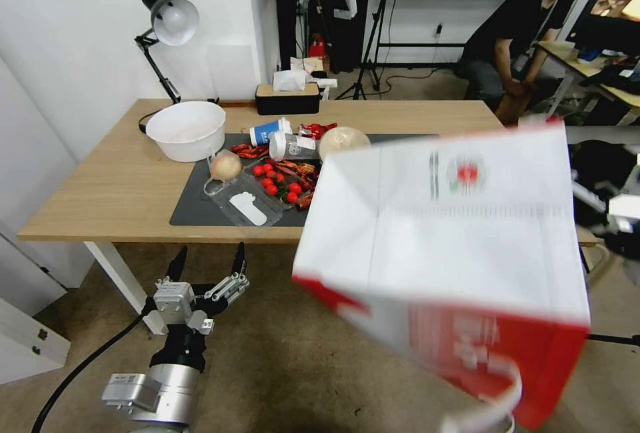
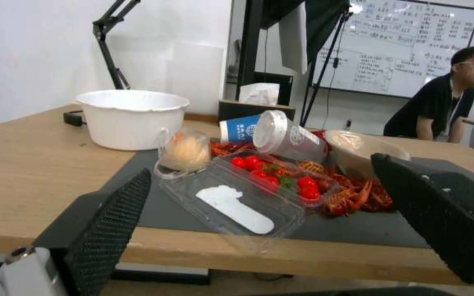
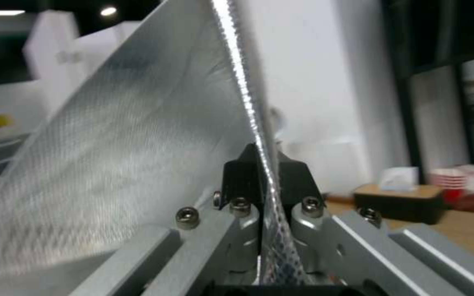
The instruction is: Pick up the food delivery bag from the floor and place it on the table.
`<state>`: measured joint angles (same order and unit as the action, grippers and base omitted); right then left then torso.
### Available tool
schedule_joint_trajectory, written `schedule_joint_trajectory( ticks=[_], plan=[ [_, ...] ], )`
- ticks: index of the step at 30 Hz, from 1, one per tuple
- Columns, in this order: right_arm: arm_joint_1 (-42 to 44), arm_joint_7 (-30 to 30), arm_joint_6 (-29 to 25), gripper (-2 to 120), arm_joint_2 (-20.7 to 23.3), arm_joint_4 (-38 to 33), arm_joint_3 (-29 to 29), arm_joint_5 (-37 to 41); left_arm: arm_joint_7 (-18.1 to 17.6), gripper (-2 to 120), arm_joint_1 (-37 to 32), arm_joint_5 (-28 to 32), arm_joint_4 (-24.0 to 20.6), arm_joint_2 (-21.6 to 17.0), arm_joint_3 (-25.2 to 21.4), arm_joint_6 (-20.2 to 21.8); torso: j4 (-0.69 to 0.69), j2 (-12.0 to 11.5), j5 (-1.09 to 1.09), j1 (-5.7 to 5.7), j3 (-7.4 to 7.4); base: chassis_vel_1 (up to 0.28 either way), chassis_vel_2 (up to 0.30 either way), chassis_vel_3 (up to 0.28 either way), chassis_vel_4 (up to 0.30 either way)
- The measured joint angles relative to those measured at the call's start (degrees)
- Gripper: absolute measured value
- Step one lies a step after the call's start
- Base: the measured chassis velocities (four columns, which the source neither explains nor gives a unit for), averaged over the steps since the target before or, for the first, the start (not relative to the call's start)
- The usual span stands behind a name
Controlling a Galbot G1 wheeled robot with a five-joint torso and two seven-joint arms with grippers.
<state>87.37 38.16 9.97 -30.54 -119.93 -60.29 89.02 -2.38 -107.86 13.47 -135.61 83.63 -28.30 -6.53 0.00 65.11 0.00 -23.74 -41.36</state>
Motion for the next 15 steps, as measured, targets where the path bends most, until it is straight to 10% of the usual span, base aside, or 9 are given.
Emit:
schedule_joint_trajectory(
  ticks=[10,15],
  plan=[
    [-6.2,-33.2,-3.2,0,4.4,-3.1,0.7,13.5,-0.1,100,-0.7,-0.1,-0.3,0.1,0.0,-0.6,0.0,-0.1,0.01,0.04,0.04,0.0,0.0,0.0,0.0],
    [-10.8,-38.4,-3.6,0,5.4,0.5,4.1,17.2,0.0,100,-1.0,-0.6,-0.1,0.2,0.2,-1.0,0.0,-0.1,0.0,0.04,0.05,0.0,0.0,0.0,0.0]
  ],
)
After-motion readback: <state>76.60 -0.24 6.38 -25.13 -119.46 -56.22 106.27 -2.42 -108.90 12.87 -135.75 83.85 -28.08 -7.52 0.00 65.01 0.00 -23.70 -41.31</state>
